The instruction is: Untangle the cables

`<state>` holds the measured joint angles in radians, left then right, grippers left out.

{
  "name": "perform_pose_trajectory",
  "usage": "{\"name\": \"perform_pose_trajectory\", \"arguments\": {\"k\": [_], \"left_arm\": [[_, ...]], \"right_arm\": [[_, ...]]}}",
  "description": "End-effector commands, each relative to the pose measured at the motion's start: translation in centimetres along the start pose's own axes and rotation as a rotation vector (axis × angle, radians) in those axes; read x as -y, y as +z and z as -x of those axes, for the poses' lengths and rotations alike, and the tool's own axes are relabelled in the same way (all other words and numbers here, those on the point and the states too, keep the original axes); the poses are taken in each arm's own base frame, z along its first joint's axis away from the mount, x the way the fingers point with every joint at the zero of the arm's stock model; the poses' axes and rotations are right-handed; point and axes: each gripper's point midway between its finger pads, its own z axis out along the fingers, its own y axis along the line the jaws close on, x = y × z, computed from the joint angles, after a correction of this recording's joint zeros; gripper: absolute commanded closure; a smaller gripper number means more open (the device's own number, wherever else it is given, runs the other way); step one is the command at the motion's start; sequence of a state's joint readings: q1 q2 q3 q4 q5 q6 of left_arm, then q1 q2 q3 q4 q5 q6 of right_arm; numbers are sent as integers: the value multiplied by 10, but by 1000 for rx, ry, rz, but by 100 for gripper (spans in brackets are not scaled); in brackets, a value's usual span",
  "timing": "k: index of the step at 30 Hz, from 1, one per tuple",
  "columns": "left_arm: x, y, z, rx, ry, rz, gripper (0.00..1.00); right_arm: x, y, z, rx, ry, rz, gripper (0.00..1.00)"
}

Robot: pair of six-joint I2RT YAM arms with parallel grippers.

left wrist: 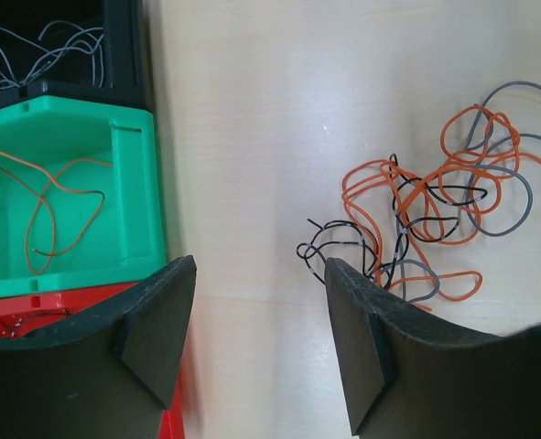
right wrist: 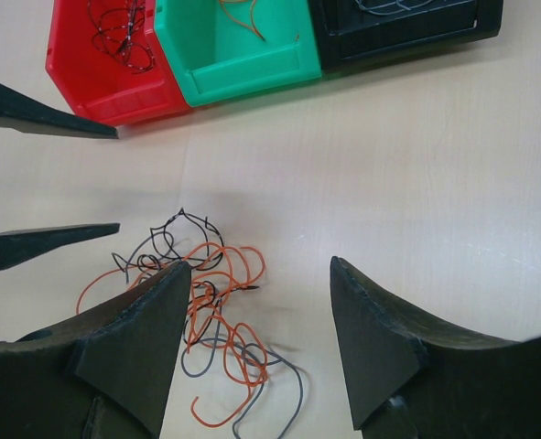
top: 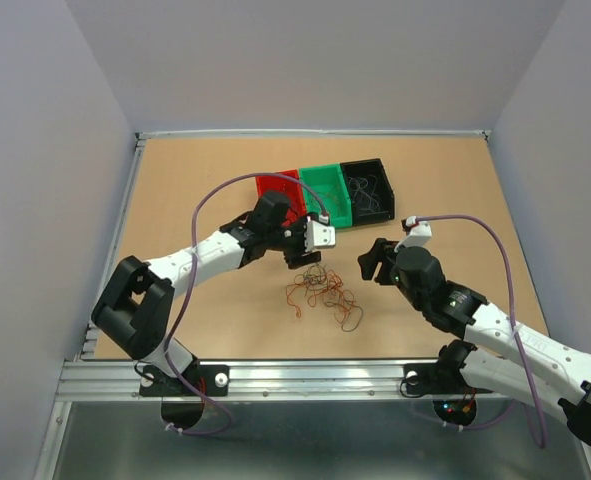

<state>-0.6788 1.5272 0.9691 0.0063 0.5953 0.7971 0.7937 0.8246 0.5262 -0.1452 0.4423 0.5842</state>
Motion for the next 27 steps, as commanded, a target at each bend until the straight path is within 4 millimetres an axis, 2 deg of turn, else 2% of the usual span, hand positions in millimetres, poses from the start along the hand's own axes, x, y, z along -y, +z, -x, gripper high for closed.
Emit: {"name": "perform_pose_trajectory", "arguments": {"k": [1, 4, 13, 16, 18, 20, 23, 26, 27], "left_arm": [[5, 2, 6, 6, 15, -40, 30], [11, 12, -8, -42, -2, -78, 32], [28, 27, -25, -120, -5, -167, 35], [30, 33, -32, -145, -10, -175, 51], [29, 32, -27, -132, -7, -175, 80], [27, 29, -21, -113, -3, -168, 100], [17, 18, -2, -65, 1, -98, 100], [3, 0, 23, -3, 16, -17, 100], [1, -5, 28, 10, -4, -1, 100]], "right_arm": [[-2, 2, 3, 35, 25, 9, 32], [-2, 2, 3, 36, 24, 9, 32], [-2, 1, 3, 38, 26, 13, 32], [-2, 2, 2, 34, 25, 10, 32], [-1, 2, 1, 33, 25, 9, 32], [-1, 3, 1, 31, 25, 10, 32], [-3, 5, -4, 21, 14, 23, 32], [-14, 8, -15, -15, -31, 96, 32], [-23, 8, -11, 3, -27, 139, 32]]}}
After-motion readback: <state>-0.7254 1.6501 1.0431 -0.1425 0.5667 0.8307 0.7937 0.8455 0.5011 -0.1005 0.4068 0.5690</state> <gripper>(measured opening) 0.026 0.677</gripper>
